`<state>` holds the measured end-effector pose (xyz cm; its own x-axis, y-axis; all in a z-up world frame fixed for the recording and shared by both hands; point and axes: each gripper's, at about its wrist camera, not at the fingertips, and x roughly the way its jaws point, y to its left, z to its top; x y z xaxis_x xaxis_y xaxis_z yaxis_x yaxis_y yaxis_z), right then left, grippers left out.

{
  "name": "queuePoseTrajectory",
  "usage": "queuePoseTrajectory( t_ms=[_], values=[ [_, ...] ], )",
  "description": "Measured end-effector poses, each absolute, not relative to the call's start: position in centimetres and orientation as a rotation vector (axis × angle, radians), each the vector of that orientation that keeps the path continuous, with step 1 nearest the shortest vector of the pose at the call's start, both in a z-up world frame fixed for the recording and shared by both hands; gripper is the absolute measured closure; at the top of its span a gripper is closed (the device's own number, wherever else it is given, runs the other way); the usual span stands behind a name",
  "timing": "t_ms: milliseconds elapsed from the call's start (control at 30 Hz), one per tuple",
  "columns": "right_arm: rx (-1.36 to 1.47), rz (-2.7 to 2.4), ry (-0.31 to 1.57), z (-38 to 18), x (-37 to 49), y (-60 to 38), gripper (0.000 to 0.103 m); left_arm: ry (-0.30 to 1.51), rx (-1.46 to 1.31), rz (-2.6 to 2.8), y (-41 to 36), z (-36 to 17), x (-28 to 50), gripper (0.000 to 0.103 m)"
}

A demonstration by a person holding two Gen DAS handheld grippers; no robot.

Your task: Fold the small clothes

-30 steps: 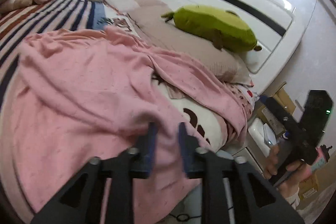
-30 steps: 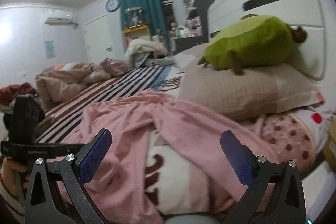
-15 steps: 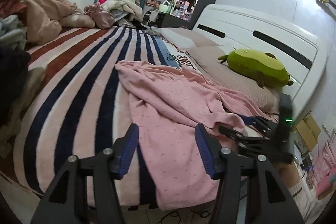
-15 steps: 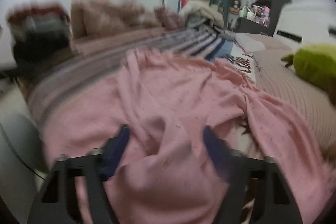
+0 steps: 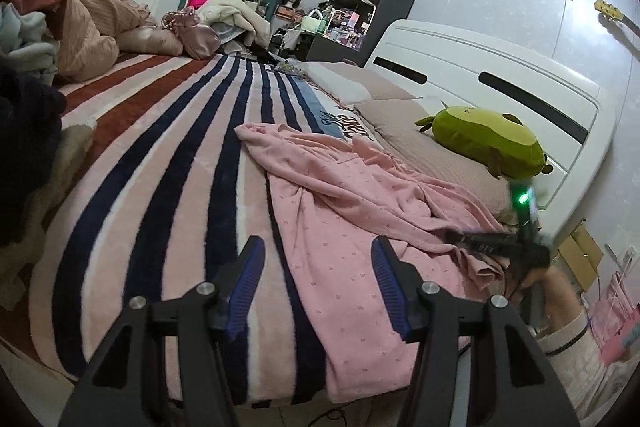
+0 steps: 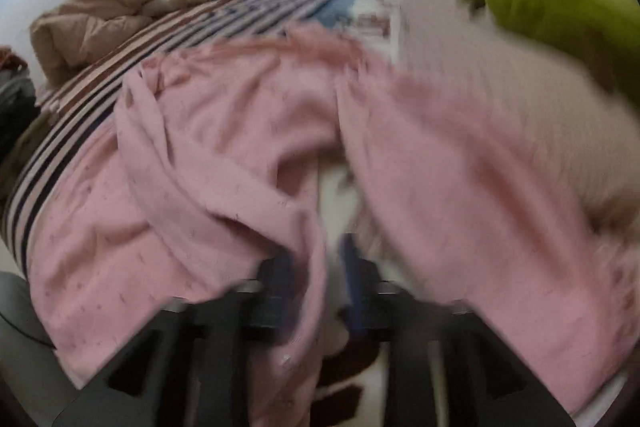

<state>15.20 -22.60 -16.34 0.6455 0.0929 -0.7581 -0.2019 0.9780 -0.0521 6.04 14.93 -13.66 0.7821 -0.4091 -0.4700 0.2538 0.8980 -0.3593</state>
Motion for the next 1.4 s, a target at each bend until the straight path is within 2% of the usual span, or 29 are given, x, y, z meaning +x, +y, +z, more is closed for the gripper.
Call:
queuePoseTrajectory(
  t_ms=[33, 67, 100, 167, 333, 433, 467, 533, 567, 667, 867, 1000, 1067, 1100, 1167, 1233, 1267, 1400],
  values=[
    [-0.164, 0.188, 0.812, -14.9, 15.4, -21.7, 0.042, 0.569, -0.274, -0.36, 15.1, -13.4, 6.6, 0.049],
    [-0.187, 0.216, 0.788, -13.7, 16.0, -20.8, 0.042, 0.565, -0.261, -0.359, 15.2, -13.1, 7.1, 0.047],
    [-0.202, 0.241, 0.781, -12.8, 16.6, -20.0, 0.042, 0.564, -0.248, -0.361, 15.3, -12.8, 7.9, 0.04],
    [-0.23, 0.351, 0.773, -10.8, 18.7, -16.9, 0.042, 0.585, -0.231, -0.381, 15.2, -12.6, 9.8, 0.038],
    [-0.305, 0.575, 0.851, -11.6, 25.4, -8.4, 0.042, 0.7, -0.207, -0.424, 14.1, -14.0, 17.8, 0.039],
    [-0.325, 0.64, 0.915, -14.4, 28.0, -5.7, 0.042, 0.777, -0.159, -0.45, 13.1, -16.1, 22.4, 0.049],
    [-0.33, 0.675, 0.942, -15.5, 28.9, -4.8, 0.045, 0.803, -0.149, -0.472, 12.8, -16.8, 23.6, 0.051],
    [-0.299, 0.724, 0.981, -17.1, 30.2, -3.9, 0.077, 0.858, -0.14, -0.495, 12.5, -18.8, 25.7, 0.06],
    [-0.285, 0.721, 0.994, -17.5, 30.7, -4.0, 0.101, 0.873, -0.149, -0.494, 12.5, -19.5, 26.4, 0.064],
    [-0.204, 0.648, 0.975, -17.8, 32.4, -5.5, 0.1, 0.895, -0.234, -0.523, 13.2, -21.2, 27.4, 0.072],
    [-0.09, 0.435, 1.002, -19.3, 35.1, -10.6, 0.101, 0.883, -0.263, -0.634, 11.4, -20.9, 28.0, 0.072],
    [-0.126, 0.324, 0.966, -18.5, 34.7, -12.7, 0.101, 0.902, -0.154, -0.572, 9.0, -20.8, 28.0, 0.072],
    [-0.079, 0.361, 0.965, -17.5, 34.0, -13.7, 0.101, 0.903, -0.1, -0.507, 8.5, -20.8, 27.9, 0.095],
    [-0.051, 0.401, 0.965, -16.8, 33.4, -14.0, 0.101, 0.909, -0.087, -0.471, 8.6, -20.7, 27.8, 0.099],
    [-0.055, 0.484, 0.973, -15.6, 31.5, -14.0, 0.087, 0.9, -0.099, -0.456, 9.3, -20.2, 27.3, 0.1],
    [-0.121, 0.518, 0.98, -15.4, 30.0, -13.2, 0.049, 0.887, -0.075, -0.417, 10.0, -19.8, 26.7, 0.1],
    [-0.142, 0.534, 0.99, -15.5, 29.7, -12.8, 0.044, 0.879, -0.077, -0.403, 10.6, -19.6, 26.4, 0.1],
    [-0.147, 0.623, 1.067, -17.4, 28.6, -11.7, 0.045, 0.885, -0.13, -0.362, 12.5, -19.6, 25.8, 0.1]
  ],
)
